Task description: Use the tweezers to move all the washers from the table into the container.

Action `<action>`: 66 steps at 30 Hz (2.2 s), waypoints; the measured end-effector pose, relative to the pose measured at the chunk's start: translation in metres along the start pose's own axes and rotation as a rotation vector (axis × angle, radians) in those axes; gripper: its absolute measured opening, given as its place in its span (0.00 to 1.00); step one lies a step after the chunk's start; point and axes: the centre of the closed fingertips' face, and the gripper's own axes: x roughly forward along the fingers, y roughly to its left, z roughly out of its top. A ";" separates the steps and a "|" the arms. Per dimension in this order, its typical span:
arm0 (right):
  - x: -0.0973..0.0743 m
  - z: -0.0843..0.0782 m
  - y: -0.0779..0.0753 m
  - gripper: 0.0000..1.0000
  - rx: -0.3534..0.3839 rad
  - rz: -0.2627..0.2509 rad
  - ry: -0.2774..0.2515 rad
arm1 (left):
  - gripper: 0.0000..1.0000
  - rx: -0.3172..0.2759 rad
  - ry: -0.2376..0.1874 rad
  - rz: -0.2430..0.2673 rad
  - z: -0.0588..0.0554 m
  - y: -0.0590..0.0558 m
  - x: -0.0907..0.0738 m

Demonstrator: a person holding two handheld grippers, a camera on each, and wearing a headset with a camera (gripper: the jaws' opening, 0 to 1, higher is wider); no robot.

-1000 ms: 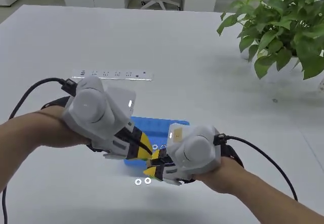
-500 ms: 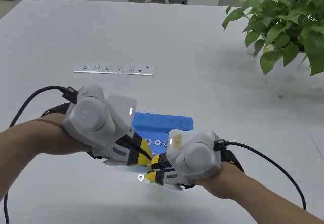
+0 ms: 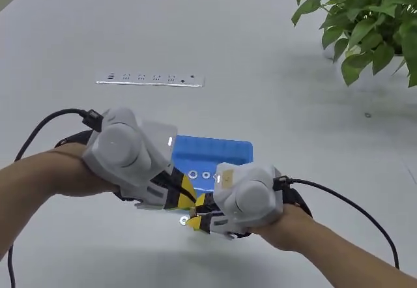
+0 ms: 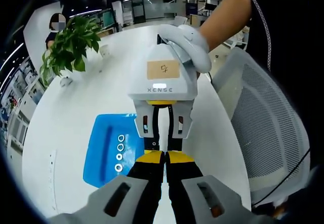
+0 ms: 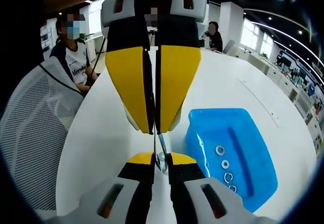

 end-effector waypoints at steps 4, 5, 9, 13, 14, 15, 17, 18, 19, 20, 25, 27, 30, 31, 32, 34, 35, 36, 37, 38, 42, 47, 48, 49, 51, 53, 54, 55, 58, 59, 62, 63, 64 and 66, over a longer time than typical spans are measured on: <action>0.002 0.000 -0.001 0.12 0.006 -0.001 -0.005 | 0.05 -0.002 -0.002 0.001 -0.001 0.000 0.000; 0.002 -0.001 -0.002 0.12 0.003 -0.002 -0.003 | 0.05 -0.002 -0.001 0.001 -0.002 0.001 0.001; 0.002 -0.001 -0.003 0.11 0.010 0.001 -0.003 | 0.05 -0.004 -0.004 -0.001 -0.001 0.002 0.001; 0.002 -0.002 -0.005 0.12 0.018 -0.005 -0.010 | 0.05 -0.004 -0.008 -0.002 0.000 0.004 0.002; 0.002 -0.002 -0.005 0.12 0.018 -0.005 -0.010 | 0.05 -0.003 -0.010 -0.003 0.000 0.004 0.002; 0.002 -0.002 -0.004 0.12 0.017 -0.005 -0.008 | 0.05 -0.005 -0.013 -0.004 0.001 0.004 0.003; 0.002 -0.003 -0.004 0.12 0.020 -0.006 -0.006 | 0.05 -0.005 -0.016 -0.004 0.002 0.004 0.004; 0.002 -0.004 -0.004 0.12 0.022 -0.007 -0.005 | 0.05 -0.005 -0.016 -0.003 0.002 0.004 0.004; 0.002 -0.004 -0.004 0.12 0.025 -0.009 -0.002 | 0.05 -0.005 -0.017 -0.004 0.003 0.004 0.004; 0.002 -0.005 -0.005 0.11 0.027 -0.013 0.000 | 0.05 -0.002 -0.016 0.003 0.003 0.006 0.004; 0.002 -0.006 -0.006 0.11 0.033 -0.020 0.007 | 0.04 0.001 -0.008 0.007 0.002 0.010 0.005; 0.001 -0.006 -0.006 0.11 0.037 -0.018 0.005 | 0.04 0.001 -0.009 0.003 0.002 0.009 0.005; 0.001 -0.006 -0.006 0.10 0.044 -0.022 0.002 | 0.04 0.000 -0.012 0.001 0.003 0.009 0.006; 0.001 -0.006 -0.006 0.10 0.045 -0.023 0.002 | 0.04 0.001 -0.013 0.001 0.003 0.009 0.006; 0.001 -0.006 -0.006 0.10 0.046 -0.023 0.003 | 0.04 0.000 -0.013 0.001 0.004 0.009 0.006; 0.001 -0.007 -0.006 0.09 0.048 -0.022 0.006 | 0.04 -0.001 -0.012 0.002 0.004 0.009 0.006; 0.001 -0.007 -0.006 0.09 0.049 -0.022 0.008 | 0.04 0.000 -0.011 0.002 0.004 0.009 0.006; 0.001 -0.006 -0.006 0.09 0.047 -0.023 0.010 | 0.05 0.001 -0.010 0.003 0.004 0.009 0.006; 0.001 -0.006 -0.006 0.09 0.045 -0.023 0.011 | 0.05 0.002 -0.008 0.003 0.003 0.009 0.006; 0.001 -0.006 -0.006 0.09 0.046 -0.022 0.012 | 0.05 0.001 -0.008 0.002 0.003 0.008 0.006; 0.001 -0.006 -0.003 0.09 0.041 -0.018 0.018 | 0.04 0.004 -0.005 0.000 0.003 0.007 0.005; -0.003 -0.004 -0.001 0.09 0.045 -0.021 0.014 | 0.05 0.005 -0.011 0.001 0.006 0.005 0.003; -0.004 -0.003 -0.001 0.09 0.043 -0.021 0.014 | 0.05 0.004 -0.012 0.002 0.007 0.005 0.002; -0.005 -0.002 -0.001 0.09 0.042 -0.023 0.014 | 0.05 0.005 -0.014 0.003 0.008 0.004 0.001; -0.007 -0.001 -0.001 0.09 0.041 -0.025 0.013 | 0.05 0.007 -0.016 0.005 0.010 0.004 -0.001; -0.010 0.002 -0.001 0.09 0.039 -0.027 0.013 | 0.05 0.010 -0.016 0.008 0.013 0.004 -0.003; -0.010 0.002 -0.001 0.09 0.039 -0.027 0.013 | 0.05 0.012 -0.016 0.010 0.015 0.003 -0.004; -0.012 0.004 -0.001 0.09 0.036 -0.029 0.014 | 0.05 0.014 -0.015 0.011 0.016 0.003 -0.005; -0.015 0.008 0.000 0.09 0.035 -0.032 0.011 | 0.05 0.018 -0.016 0.015 0.019 0.003 -0.010; -0.016 0.009 0.000 0.09 0.037 -0.032 0.010 | 0.05 0.022 -0.015 0.017 0.019 0.003 -0.011; -0.019 0.013 0.000 0.09 0.044 -0.035 0.003 | 0.05 0.025 -0.015 0.023 0.022 0.003 -0.015; -0.020 0.015 0.000 0.09 0.042 -0.037 0.003 | 0.05 0.029 -0.014 0.025 0.024 0.002 -0.016; -0.021 0.016 0.000 0.09 0.039 -0.036 0.004 | 0.05 0.030 -0.014 0.025 0.025 0.002 -0.017; -0.023 0.018 0.000 0.09 0.035 -0.038 0.006 | 0.05 0.035 -0.015 0.027 0.026 0.002 -0.020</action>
